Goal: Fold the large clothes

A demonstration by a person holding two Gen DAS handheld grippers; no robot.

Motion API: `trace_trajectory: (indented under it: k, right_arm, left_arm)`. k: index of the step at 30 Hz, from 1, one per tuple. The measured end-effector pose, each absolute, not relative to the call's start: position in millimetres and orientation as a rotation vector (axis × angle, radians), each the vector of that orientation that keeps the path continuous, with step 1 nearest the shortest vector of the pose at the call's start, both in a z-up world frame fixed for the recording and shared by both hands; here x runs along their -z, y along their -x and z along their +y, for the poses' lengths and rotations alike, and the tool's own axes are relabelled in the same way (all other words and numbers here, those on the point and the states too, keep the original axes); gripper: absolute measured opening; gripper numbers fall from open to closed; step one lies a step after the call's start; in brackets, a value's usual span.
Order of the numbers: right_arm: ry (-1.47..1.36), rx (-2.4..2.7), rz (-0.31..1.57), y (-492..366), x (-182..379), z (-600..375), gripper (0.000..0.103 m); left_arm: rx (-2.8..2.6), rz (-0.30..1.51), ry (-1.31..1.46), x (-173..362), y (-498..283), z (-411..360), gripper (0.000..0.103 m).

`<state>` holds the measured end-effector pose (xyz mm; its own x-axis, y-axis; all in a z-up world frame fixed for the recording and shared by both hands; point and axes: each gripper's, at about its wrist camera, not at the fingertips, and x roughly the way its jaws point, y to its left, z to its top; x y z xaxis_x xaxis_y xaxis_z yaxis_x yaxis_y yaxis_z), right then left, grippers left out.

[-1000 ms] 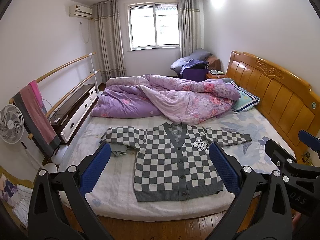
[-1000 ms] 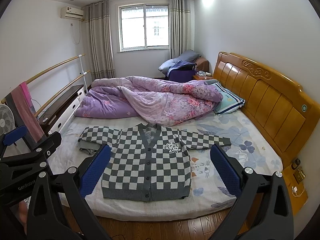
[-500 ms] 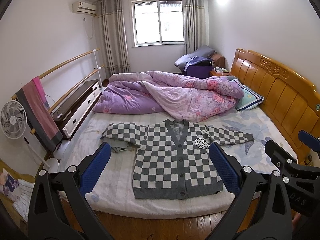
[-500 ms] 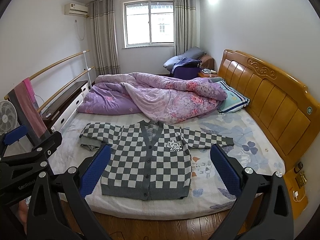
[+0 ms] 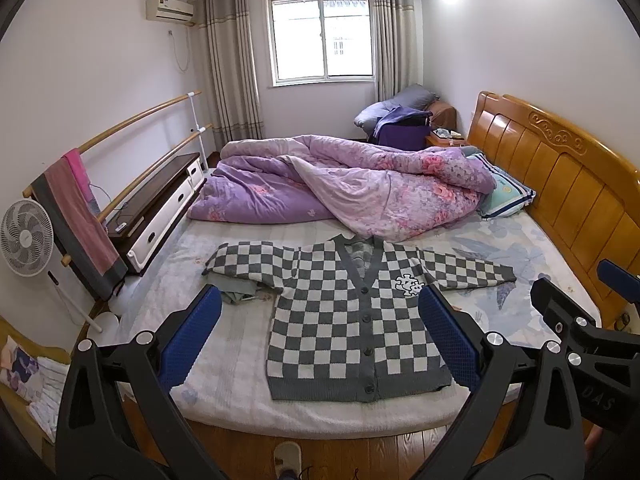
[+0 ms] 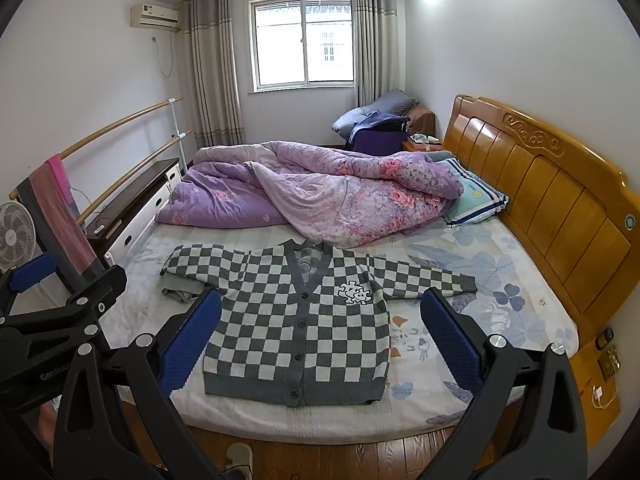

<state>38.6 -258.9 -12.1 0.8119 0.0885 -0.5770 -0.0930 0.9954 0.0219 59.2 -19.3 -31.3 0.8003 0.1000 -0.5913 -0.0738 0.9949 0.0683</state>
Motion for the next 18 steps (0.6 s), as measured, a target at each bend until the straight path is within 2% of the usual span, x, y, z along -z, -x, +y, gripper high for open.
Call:
trace_trajectory:
  k: [11, 18]
  right_arm:
    - [0.006, -0.064, 0.666, -94.1, 34.2, -216.7, 0.096]
    - [0.029, -0.040, 0.734, -158.9, 56.7, -151.5, 0.096]
  left_arm:
    - [-0.057, 0.704, -0.032, 56.2, -139.0, 29.0, 0.098]
    - [-0.028, 0.803, 0.007, 84.7, -222.0, 104.3, 0.098]
